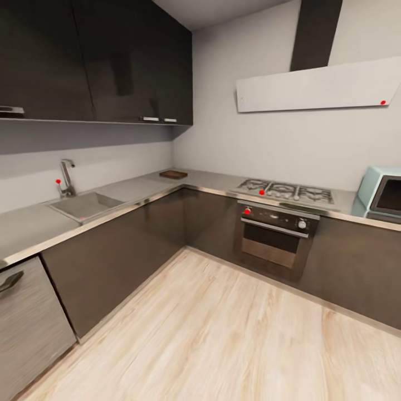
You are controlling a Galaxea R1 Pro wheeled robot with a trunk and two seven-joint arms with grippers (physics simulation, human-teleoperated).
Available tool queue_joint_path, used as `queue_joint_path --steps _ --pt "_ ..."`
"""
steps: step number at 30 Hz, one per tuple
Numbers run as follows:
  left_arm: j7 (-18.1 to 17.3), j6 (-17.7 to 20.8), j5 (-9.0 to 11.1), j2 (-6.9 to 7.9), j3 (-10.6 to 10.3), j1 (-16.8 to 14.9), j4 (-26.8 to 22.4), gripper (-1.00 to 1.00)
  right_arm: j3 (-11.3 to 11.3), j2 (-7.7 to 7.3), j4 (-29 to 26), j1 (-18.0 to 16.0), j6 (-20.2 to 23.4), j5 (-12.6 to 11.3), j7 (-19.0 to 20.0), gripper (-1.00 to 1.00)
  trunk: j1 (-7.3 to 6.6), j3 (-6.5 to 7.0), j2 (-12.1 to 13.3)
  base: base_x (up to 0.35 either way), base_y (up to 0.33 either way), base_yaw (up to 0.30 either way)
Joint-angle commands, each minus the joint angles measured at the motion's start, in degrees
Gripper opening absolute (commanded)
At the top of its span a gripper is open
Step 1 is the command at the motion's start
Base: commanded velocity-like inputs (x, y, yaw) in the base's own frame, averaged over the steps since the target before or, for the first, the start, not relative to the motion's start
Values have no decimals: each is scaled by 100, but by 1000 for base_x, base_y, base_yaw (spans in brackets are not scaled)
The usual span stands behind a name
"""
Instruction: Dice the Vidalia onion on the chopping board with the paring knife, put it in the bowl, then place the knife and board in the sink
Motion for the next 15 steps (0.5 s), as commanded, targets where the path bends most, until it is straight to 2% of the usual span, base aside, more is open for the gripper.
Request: queue_joint_path --steps 1,15 --pt "0 -2 10 -1 -1 -1 -3 100 -5 -1 1 -2 -16 4 3 100 3 -5 -2 344 0 -1" --pt "1 -2 10 -1 -1 -1 -3 100 -5 -1 1 -2 -12 4 3 100 3 -5 -2 343 0 0"
